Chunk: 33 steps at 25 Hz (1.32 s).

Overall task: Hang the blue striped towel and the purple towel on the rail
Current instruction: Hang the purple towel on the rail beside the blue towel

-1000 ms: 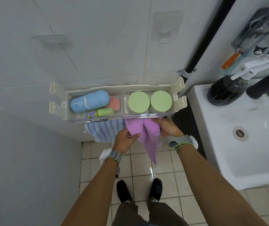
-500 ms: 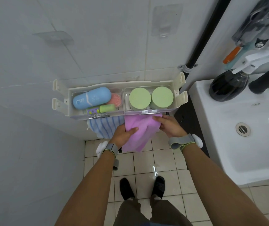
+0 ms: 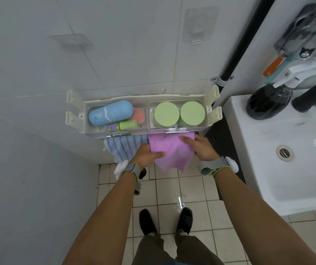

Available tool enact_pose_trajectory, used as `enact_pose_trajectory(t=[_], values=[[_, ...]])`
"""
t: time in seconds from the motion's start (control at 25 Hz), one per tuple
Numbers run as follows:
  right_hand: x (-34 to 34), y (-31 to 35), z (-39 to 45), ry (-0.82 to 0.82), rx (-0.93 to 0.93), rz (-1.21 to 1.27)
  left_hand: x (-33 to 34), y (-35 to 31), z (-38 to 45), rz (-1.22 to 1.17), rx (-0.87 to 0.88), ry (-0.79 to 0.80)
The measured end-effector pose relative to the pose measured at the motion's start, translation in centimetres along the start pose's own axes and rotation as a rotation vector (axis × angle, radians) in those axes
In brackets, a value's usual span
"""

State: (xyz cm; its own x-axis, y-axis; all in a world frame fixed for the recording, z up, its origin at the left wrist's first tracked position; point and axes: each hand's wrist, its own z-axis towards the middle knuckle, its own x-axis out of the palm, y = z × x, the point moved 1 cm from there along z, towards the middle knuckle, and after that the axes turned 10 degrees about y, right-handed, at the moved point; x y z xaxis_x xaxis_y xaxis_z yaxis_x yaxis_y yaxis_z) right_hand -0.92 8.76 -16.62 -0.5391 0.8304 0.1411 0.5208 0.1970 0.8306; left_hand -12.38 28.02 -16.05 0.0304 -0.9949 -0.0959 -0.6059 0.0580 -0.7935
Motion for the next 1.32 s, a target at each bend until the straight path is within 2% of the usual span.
enact_pose_trajectory(t=[0.12, 0.16, 0.24, 0.32, 0.4, 0.44, 0.52, 0.56, 0.68, 0.76, 0.84, 0.92, 1.04, 1.24, 1.32], values=[[-0.4, -0.8, -0.6, 0.15, 0.127, -0.202, -0.1, -2.0, 0.3, -0.224, 0.078, -0.081], [-0.5, -1.1, -0.7, 0.15, 0.136, -0.259, -0.2, -2.3, 0.5, -0.258, 0.078, -0.113], [-0.6, -0.6, -0.6, 0.046, 0.075, -0.21, -0.3, -2.4, 0.7, -0.235, 0.049, -0.114], [-0.4, 0.6, -0.6, -0.021, -0.008, -0.033, -0.2, -1.9, 0.5, -0.097, -0.002, -0.022], [-0.4, 1.4, -0.5, -0.004, -0.043, 0.047, -0.2, -1.8, 0.5, -0.023, 0.012, -0.018], [-0.6, 1.4, -0.3, 0.028, -0.037, -0.02, -0.4, -2.1, 0.5, -0.055, 0.039, -0.058], [-0.6, 1.5, -0.5, 0.13, 0.04, -0.31, -0.6, -2.6, 0.5, -0.114, 0.074, -0.135], [-0.5, 1.4, -0.5, 0.124, 0.078, -0.387, -0.7, -2.8, 0.5, -0.102, 0.075, -0.15], [0.1, 1.5, -0.3, -0.026, 0.046, -0.261, -0.7, -2.0, 0.8, 0.058, 0.03, -0.141], [0.1, 1.5, 0.0, -0.101, -0.01, -0.251, -1.0, -1.7, 1.0, 0.036, 0.028, -0.236], [-0.3, 1.2, 0.4, -0.088, 0.044, -0.39, -1.2, -1.6, 1.1, 0.018, 0.0, -0.286], [-0.4, 1.3, 0.4, -0.079, 0.103, -0.501, -1.2, -1.6, 1.0, 0.094, -0.058, -0.247], [-0.2, 1.5, 0.7, -0.188, 0.051, -0.467, -1.2, -1.7, 1.0, 0.128, -0.05, -0.277], [0.5, 1.5, 0.8, -0.248, 0.016, -0.489, -0.9, -2.0, 1.1, 0.171, -0.028, -0.306], [0.6, 1.9, 0.6, -0.295, 0.017, -0.475, -0.9, -1.9, 1.1, 0.163, -0.025, -0.37]])
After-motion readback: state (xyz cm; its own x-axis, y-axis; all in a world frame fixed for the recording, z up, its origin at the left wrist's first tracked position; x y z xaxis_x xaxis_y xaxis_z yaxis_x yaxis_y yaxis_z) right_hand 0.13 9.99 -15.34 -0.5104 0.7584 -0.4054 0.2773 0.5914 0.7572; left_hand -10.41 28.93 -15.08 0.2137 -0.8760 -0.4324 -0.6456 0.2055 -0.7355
